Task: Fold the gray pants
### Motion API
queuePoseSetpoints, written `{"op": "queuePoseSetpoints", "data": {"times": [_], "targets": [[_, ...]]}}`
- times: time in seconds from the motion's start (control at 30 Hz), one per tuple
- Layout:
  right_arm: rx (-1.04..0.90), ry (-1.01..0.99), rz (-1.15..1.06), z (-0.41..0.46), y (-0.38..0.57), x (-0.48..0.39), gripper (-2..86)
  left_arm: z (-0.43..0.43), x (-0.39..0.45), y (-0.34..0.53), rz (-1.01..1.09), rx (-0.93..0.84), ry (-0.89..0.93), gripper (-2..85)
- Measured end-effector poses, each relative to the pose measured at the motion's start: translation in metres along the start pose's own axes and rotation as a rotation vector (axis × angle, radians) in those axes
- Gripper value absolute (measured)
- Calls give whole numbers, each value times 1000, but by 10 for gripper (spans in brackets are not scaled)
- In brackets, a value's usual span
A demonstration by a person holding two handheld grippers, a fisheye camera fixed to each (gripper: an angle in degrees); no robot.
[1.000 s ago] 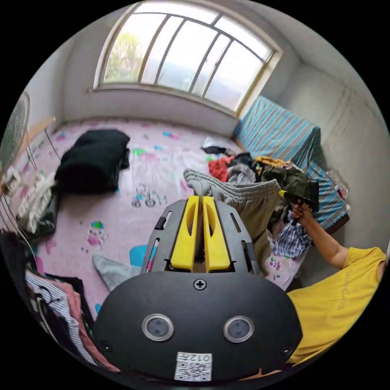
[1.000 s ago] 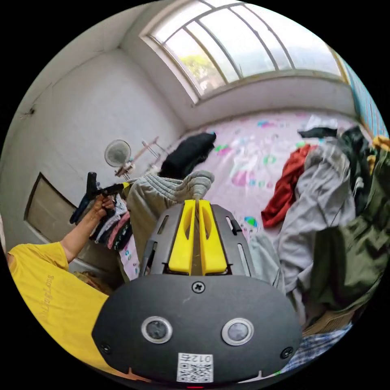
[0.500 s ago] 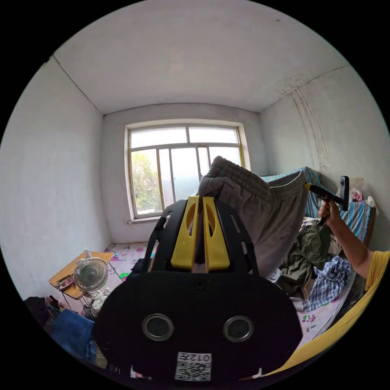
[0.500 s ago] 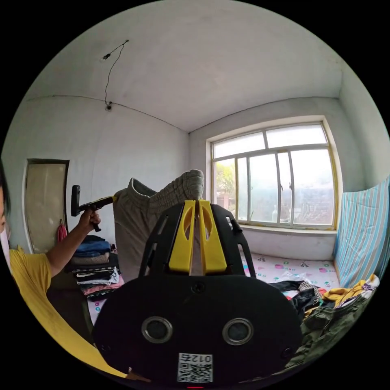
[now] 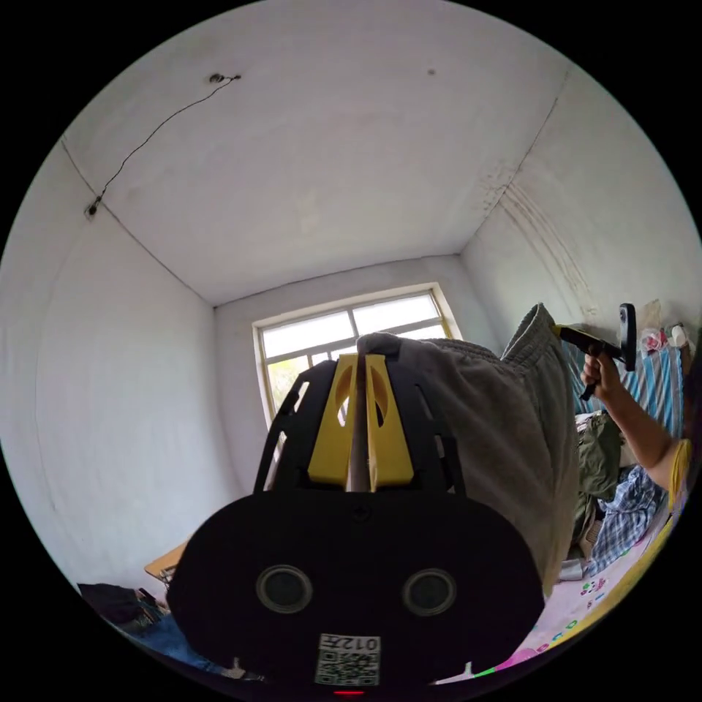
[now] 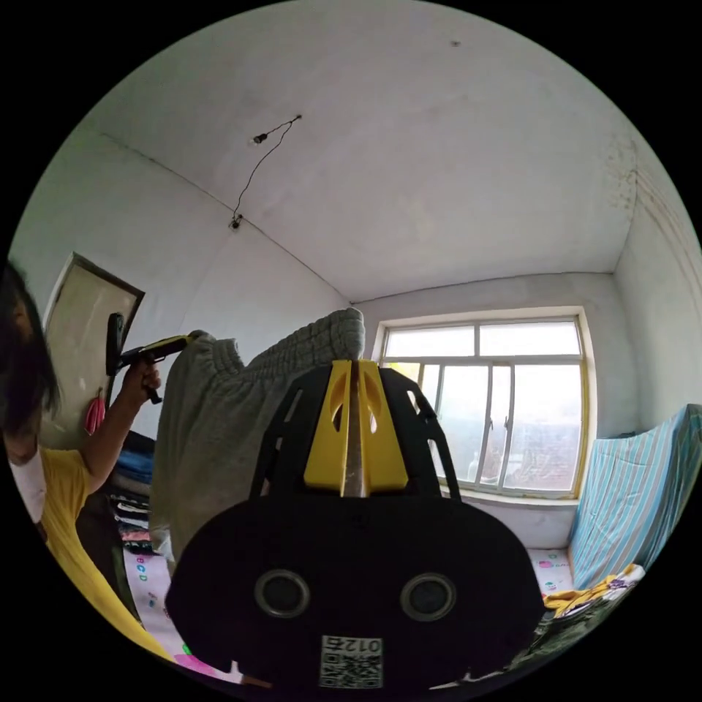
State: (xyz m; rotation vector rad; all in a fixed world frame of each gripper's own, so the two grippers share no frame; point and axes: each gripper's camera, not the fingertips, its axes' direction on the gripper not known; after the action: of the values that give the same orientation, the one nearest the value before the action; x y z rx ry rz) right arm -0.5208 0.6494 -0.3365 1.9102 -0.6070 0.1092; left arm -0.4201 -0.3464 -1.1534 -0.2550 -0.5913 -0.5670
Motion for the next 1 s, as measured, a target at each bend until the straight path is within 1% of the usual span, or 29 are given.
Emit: {"op": "queuePoseSetpoints", "data": {"times": [0.13, 0.23, 0.37, 0.4, 0.43, 0.47, 0.5, 0.53, 0.57, 0.6, 0.63, 0.67, 0.7, 0.73, 0.77, 0.8, 0.83, 0.87, 0.9, 1.0], "targets": [[-11, 15, 1, 21, -2, 20, 13, 3, 7, -10, 62, -19, -32, 5], [-79, 29, 17, 63, 25, 43, 15, 42, 1, 3, 54, -87, -15, 5], [-194, 56, 64, 133, 86, 82, 16, 140, -21, 59, -22, -247, 41, 5], [-244, 64, 86, 160, 113, 97, 17, 176, -26, 87, -38, -309, 36, 5], [-307, 69, 117, 190, 145, 113, 17, 195, -27, 102, -46, -343, 31, 5], [-338, 70, 136, 205, 162, 121, 17, 232, -29, 136, -50, -405, 24, 5], [-406, 68, 165, 235, 200, 136, 18, 270, -29, 175, -57, -479, 18, 5], [-481, 70, 182, 265, 240, 149, 18, 288, -30, 195, -66, -518, 18, 5], [-517, 71, 192, 279, 261, 156, 18, 324, -29, 237, -84, -582, 40, 5], [-587, 61, 209, 307, 304, 167, 18, 359, -28, 281, -97, -643, 61, 4], [-662, 53, 217, 334, 347, 177, 18, 376, -27, 303, -118, -684, 68, 4], [-698, 53, 219, 346, 368, 182, 18, 411, -27, 349, -173, -773, 93, 4], [-772, 50, 223, 371, 411, 191, 16, 445, -24, 395, -208, -857, 115, 4], [-855, 47, 229, 393, 455, 199, 15, 461, -22, 419, -221, -901, 118, 4], [-902, 44, 240, 404, 478, 204, 15, 493, -19, 469, -269, -996, 120, 4], [-1017, 33, 273, 425, 524, 215, 13, 522, -18, 523, -343, -1100, 126, 5], [-1154, 53, 295, 442, 569, 224, 12, 534, -18, 550, -391, -1157, 117, 5], [-1209, 88, 297, 447, 589, 229, 11, 552, -21, 603, -514, -1269, 82, 6], [-1265, 164, 301, 449, 621, 238, 7, 562, -23, 649, -611, -1355, 66, 7], [-1316, 116, 346, 436, 668, 259, 2, 564, -27, 720, -710, -1423, 46, 7]]}}
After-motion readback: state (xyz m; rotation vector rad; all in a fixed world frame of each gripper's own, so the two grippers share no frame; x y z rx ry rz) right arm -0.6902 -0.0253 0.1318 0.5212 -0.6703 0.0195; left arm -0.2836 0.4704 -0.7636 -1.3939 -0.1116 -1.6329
